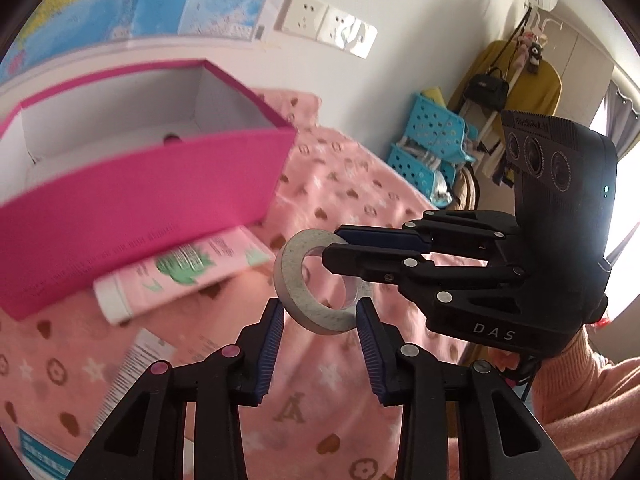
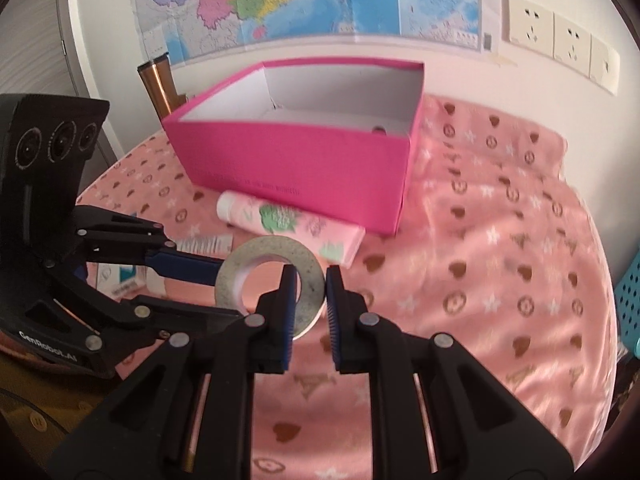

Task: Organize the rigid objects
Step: 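Carry the tape roll into the magenta box and open the right gripper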

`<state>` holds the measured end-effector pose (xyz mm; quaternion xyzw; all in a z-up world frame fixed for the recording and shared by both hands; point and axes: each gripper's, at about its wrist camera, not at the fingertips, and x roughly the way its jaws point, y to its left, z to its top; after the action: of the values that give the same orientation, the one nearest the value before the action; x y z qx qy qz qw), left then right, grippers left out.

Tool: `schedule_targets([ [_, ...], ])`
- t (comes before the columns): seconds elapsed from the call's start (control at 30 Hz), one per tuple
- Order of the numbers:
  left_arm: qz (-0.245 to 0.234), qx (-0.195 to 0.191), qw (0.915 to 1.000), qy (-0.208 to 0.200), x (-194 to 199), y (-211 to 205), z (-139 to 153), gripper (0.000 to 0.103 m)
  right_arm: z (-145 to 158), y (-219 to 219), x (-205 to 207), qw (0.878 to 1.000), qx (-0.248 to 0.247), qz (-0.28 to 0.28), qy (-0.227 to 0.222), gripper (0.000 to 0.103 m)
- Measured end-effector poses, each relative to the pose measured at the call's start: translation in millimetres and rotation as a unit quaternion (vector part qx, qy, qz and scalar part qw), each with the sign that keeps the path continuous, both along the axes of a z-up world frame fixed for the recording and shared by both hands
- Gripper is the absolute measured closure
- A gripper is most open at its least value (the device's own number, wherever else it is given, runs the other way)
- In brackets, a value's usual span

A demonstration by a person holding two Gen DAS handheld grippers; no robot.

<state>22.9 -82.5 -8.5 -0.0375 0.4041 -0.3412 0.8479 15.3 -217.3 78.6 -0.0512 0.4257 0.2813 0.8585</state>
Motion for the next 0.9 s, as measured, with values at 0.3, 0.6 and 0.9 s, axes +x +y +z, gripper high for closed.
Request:
schedule_targets([
  [0.3,0.022,0.007,0.9985,-0.05,26.2,9.2,37.0,0.066,31.8,12.6,35.4,0.999,0.008,0.011,-0.045,0.087],
  [0.6,0.045,0.008,0.9965,-0.07,64.0,14.2,60.9,0.066,48.2,18.3,80.2,0.998,0.016,0.009,-0.062,0.087],
  [0.9,0.06,-0.016,0.9975,-0.036,103.9,26.7,59.8,0.066,41.6,23.9,122.1,0.999,0.02,0.005,-0.04,0.087],
])
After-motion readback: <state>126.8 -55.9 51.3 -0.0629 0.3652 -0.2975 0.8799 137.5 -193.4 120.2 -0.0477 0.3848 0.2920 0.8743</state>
